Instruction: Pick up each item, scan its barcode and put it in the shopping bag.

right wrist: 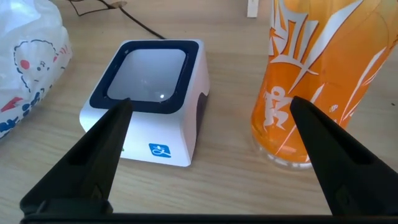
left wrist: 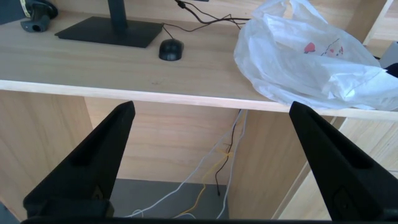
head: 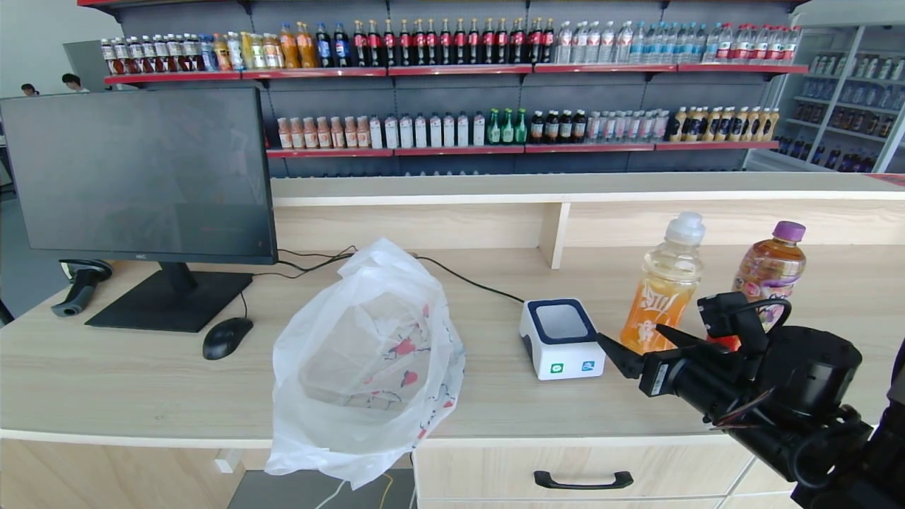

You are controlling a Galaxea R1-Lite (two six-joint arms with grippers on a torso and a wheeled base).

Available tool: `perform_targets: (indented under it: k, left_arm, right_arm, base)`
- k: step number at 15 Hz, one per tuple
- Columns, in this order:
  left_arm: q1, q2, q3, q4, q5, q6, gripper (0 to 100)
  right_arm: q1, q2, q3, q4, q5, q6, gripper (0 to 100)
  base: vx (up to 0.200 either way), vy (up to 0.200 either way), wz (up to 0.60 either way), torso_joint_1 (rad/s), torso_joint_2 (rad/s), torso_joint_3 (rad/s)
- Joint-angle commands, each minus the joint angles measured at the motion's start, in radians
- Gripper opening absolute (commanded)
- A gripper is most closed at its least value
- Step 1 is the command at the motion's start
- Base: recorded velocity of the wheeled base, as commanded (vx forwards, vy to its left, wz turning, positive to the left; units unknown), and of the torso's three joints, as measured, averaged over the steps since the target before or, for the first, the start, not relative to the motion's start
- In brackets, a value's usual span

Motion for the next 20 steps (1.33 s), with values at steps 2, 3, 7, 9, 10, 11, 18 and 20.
perform_targets:
  k: [2, 3, 7, 9, 10, 11, 18, 20]
  left_arm:
    - [0.000, 0.000, 0.000, 0.000, 0.000, -0.001, 100]
    - [0.000, 0.000, 0.000, 0.000, 0.000, -0.001, 100]
    - [0.000, 0.000, 0.000, 0.000, 0.000, -0.001, 100]
    - [0.000, 0.000, 0.000, 0.000, 0.000, -0.001, 100]
    - [0.000, 0.000, 0.000, 0.000, 0.000, -0.001, 100]
    - [0.000, 0.000, 0.000, 0.000, 0.000, -0.001, 100]
    - [0.000, 0.000, 0.000, 0.000, 0.000, -0.001, 100]
    - [0.000, 0.000, 0.000, 0.000, 0.000, -0.001, 100]
  right_arm:
    - [0.000, -0.003, 0.001, -0.001, 0.000, 0.000, 100]
    - [0.000, -0.003, 0.001, -0.001, 0.000, 0.000, 100]
    - [-0.039, 0.004, 0.000, -0.001, 0.000, -0.001, 100]
    - [-0.072, -0.003, 0.000, -0.001, 0.000, -0.001, 100]
    - [-0.086, -0.005, 0.001, -0.001, 0.000, 0.000, 100]
    - [-0.099, -0.006, 0.000, -0.001, 0.000, 0.000, 100]
    - [-0.103, -0.015, 0.009, -0.001, 0.000, -0.001, 100]
    - [-0.077, -0.034, 0.044, -0.001, 0.000, -0.004, 100]
  base:
    - [0.000, 0.000, 0.00, 0.000, 0.00, 0.000]
    - [0.000, 0.000, 0.00, 0.000, 0.00, 0.000]
    - [0.000, 0.000, 0.00, 0.000, 0.00, 0.000]
    - [0.000, 0.000, 0.00, 0.000, 0.00, 0.000]
    - [0.000, 0.000, 0.00, 0.000, 0.00, 0.000]
    - [0.000, 0.000, 0.00, 0.000, 0.00, 0.000]
    - [0.000, 0.000, 0.00, 0.000, 0.00, 0.000]
    - [0.000, 0.000, 0.00, 0.000, 0.00, 0.000]
